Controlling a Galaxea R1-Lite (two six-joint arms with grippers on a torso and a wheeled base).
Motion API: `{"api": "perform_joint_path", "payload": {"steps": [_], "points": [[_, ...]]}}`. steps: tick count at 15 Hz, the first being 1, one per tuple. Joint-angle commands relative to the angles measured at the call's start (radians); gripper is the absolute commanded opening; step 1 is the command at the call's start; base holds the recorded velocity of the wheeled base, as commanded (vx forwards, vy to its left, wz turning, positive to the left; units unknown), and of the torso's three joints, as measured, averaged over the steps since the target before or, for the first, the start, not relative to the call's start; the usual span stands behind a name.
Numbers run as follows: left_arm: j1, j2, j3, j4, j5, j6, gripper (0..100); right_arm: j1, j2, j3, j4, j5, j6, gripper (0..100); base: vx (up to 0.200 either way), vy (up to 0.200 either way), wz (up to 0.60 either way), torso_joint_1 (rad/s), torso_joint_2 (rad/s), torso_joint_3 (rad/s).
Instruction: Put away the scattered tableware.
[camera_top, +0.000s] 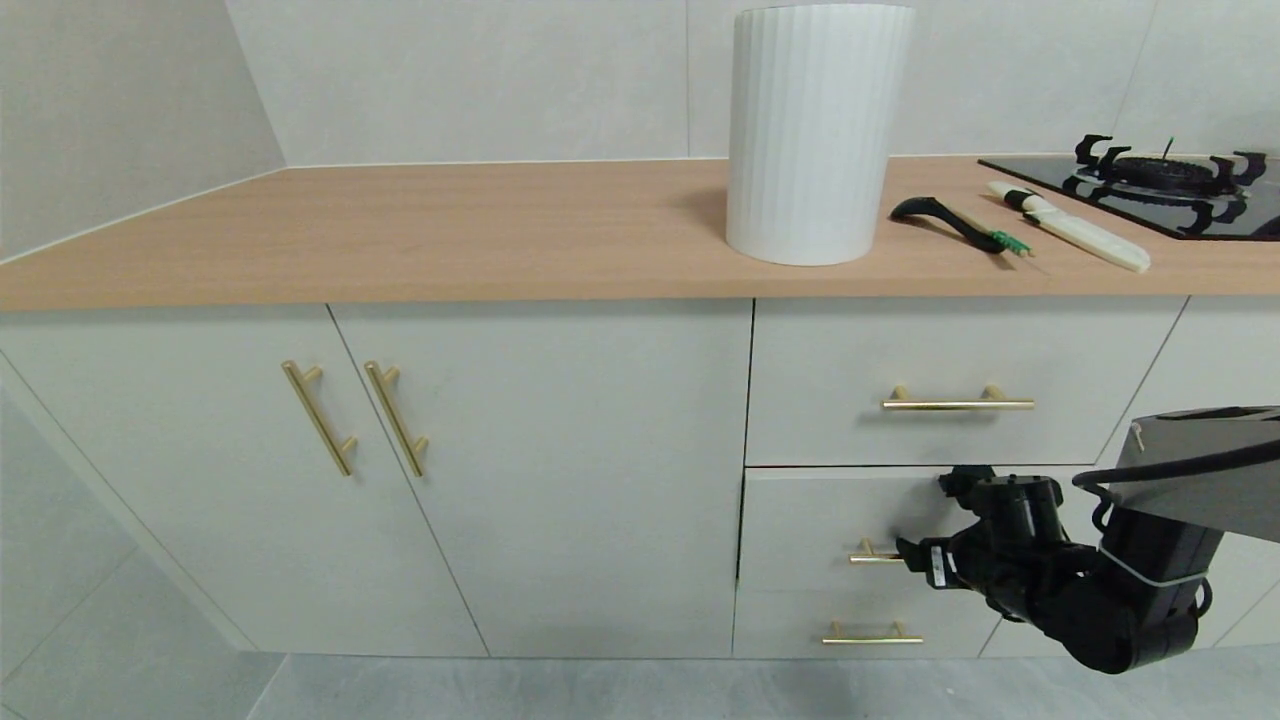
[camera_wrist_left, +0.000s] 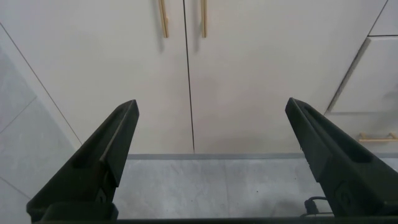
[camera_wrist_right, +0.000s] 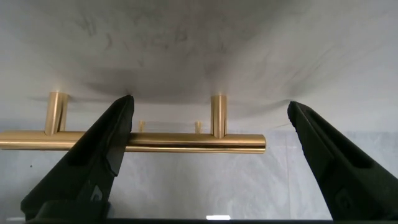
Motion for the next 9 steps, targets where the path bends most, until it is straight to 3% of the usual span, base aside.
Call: {"api": "perform_joint_path", "payload": {"steps": [1, 6, 9], "points": [[0.0, 0.002, 0.0, 0.0, 0.0, 0.0, 100, 0.001, -0.14, 0.035, 0.124, 0.017, -0.003, 100, 0.0, 0.0, 0.0, 0.0, 0.0, 0.0], [0.0, 0.002, 0.0, 0.0, 0.0, 0.0, 100, 0.03, -0.555, 0.029, 0.54, 0.1, -0.003, 100, 0.0, 0.0, 0.0, 0.0, 0.0, 0.0], [0.0, 0.002, 0.0, 0.0, 0.0, 0.0, 100, 0.076, -0.723, 0.004, 0.648, 0.1, 0.001, 100, 0.0, 0.0, 0.0, 0.0, 0.0, 0.0]]}}
